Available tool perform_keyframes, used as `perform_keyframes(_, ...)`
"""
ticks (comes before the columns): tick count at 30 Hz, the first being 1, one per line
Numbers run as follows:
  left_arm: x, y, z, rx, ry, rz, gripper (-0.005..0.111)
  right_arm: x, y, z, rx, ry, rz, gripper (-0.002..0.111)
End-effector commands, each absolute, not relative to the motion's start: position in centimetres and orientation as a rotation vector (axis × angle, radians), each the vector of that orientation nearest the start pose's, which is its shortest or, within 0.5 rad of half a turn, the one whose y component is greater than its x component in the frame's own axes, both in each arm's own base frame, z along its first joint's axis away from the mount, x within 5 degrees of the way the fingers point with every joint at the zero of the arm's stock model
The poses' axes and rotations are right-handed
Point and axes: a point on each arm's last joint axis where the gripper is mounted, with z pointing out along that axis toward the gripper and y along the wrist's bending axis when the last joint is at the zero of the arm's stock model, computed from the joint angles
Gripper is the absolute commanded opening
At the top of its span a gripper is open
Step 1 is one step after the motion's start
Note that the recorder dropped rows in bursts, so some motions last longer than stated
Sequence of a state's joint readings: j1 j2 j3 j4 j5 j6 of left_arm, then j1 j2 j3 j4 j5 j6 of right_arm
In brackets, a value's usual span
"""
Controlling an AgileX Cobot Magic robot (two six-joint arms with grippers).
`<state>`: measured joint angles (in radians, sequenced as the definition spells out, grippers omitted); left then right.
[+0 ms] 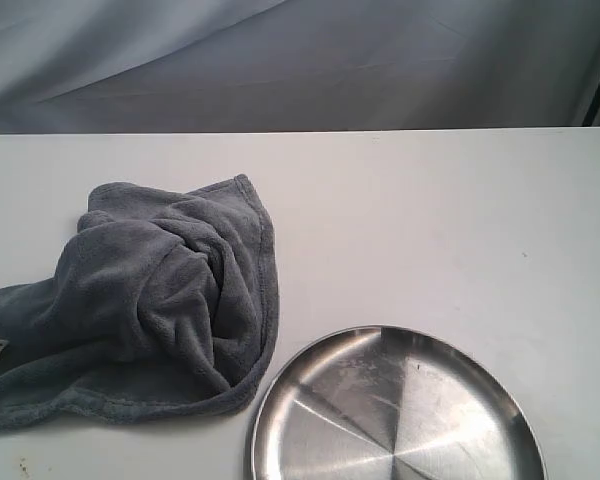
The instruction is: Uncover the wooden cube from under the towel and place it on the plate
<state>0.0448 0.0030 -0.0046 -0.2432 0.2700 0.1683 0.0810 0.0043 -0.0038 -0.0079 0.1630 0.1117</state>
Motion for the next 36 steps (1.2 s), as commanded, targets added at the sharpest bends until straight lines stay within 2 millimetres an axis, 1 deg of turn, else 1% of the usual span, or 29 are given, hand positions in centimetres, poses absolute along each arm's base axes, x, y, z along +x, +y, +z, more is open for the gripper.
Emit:
perform_keyframes(1,5.52,-0.37,19.03,-0.056,1.736,-0.088,0.0,5.6,0.44,19.85,0.018,1.647,0.137,0.007)
perform_keyframes(36,5.52,-0.37,19.03,-0.056,1.736,-0.088,0.0,5.61,0.44,19.96,0.015,1.634,0.135,0.007)
